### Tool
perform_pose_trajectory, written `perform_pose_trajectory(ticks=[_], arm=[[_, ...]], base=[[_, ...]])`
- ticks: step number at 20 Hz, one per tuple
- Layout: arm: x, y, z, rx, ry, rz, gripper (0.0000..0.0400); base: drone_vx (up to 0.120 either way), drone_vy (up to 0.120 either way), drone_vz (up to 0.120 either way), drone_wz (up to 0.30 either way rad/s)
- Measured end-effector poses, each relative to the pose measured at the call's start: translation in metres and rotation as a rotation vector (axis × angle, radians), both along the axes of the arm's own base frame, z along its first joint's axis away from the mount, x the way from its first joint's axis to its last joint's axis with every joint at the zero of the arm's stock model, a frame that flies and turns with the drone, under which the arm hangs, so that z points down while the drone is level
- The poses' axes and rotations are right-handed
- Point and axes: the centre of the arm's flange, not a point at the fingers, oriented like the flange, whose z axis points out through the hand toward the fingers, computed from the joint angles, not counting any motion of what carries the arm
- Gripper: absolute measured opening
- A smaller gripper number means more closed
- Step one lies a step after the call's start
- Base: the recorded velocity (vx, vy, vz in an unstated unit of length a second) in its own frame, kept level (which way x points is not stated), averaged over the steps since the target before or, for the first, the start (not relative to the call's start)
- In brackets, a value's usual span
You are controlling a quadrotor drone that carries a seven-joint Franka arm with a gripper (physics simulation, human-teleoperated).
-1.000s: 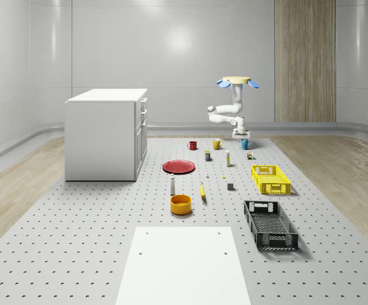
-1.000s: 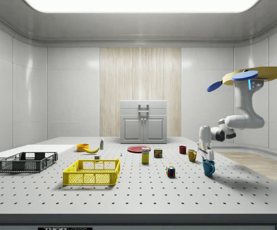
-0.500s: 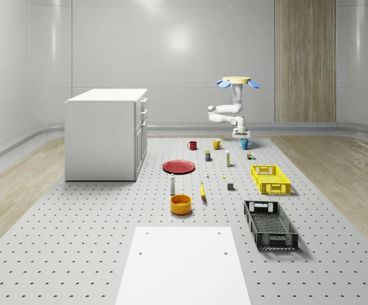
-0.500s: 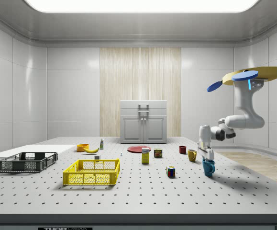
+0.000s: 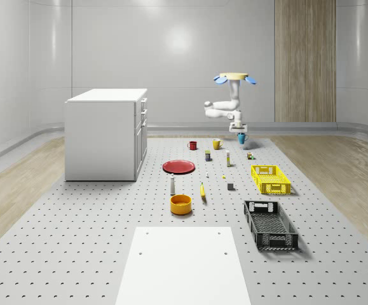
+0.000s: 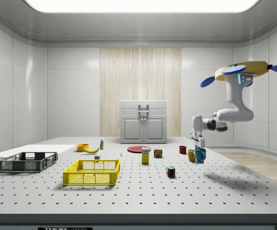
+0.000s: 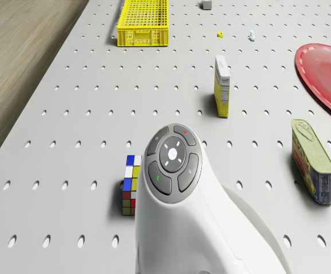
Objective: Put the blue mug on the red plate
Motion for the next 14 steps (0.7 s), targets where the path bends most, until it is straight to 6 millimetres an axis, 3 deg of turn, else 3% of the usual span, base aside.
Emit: perform_pose_trajectory(ticks=[12, 14], arm=[[0.0, 0.0, -0.0032, 0.0, 0.0, 0.0, 0.01], [0.0, 0.0, -0.0033, 0.0, 0.0, 0.0, 0.01]], base=[[0.12, -0.12, 0.12, 0.0], [0.12, -0.12, 0.0, 0.0]])
